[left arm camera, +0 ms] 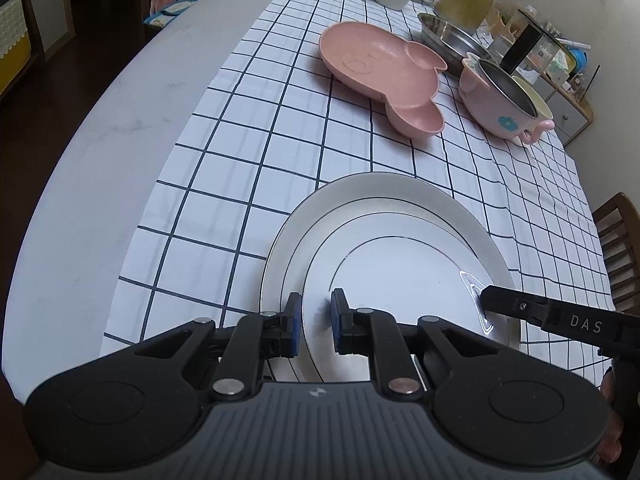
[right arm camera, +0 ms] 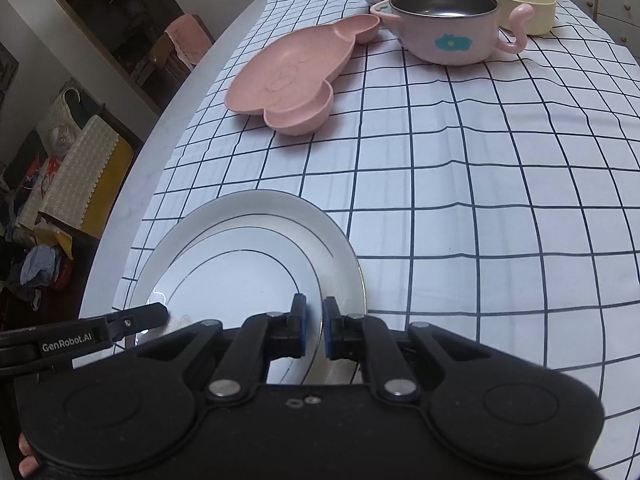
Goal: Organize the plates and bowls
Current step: 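Carry the small white plate with both grippers and lower it onto the large plate, then open both grippers and withdraw from the stacked plates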
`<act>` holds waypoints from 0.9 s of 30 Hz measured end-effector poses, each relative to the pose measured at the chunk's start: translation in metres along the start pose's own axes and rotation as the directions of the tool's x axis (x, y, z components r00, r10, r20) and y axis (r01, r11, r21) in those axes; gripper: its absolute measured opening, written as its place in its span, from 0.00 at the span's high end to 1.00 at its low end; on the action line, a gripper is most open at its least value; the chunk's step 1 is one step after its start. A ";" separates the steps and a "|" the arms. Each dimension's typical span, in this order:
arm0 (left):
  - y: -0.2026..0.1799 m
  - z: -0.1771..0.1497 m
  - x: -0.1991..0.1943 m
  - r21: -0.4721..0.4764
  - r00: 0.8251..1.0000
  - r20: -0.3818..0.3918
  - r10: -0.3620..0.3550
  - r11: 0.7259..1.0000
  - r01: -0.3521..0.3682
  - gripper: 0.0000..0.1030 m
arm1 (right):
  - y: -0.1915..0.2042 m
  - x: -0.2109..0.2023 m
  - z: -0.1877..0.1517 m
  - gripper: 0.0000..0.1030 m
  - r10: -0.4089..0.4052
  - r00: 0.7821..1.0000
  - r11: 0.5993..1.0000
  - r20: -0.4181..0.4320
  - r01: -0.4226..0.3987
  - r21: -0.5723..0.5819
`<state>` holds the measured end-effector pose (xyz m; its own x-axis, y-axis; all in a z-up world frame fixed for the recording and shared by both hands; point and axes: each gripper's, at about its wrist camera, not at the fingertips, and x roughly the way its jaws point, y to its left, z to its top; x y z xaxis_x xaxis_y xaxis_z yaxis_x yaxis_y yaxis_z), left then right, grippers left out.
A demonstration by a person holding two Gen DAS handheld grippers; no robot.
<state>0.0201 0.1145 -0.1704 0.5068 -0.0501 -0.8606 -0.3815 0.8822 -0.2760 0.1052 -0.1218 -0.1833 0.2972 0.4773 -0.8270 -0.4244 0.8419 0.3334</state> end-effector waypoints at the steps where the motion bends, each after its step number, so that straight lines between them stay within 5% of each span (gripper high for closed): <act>1: 0.000 0.000 0.001 0.001 1.000 -0.004 -0.002 1.000 0.002 0.87 | 0.000 0.001 0.000 0.91 -0.001 1.000 1.000 -0.001 0.001 0.001; 12: -0.003 -0.001 0.002 0.014 1.000 -0.010 0.007 1.000 -0.007 0.87 | 0.001 0.005 -0.003 0.89 -0.019 1.000 1.000 0.017 0.019 -0.018; 27: -0.006 0.003 -0.004 0.070 0.999 -0.027 0.039 0.997 -0.037 0.87 | 0.024 0.009 -0.009 0.84 -0.094 0.995 0.974 0.037 0.099 -0.204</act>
<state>0.0225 0.1108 -0.1645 0.4705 -0.0283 -0.8820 -0.3451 0.9140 -0.2135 0.0900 -0.0993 -0.1864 0.3669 0.4054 -0.8373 -0.5581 0.8160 0.1505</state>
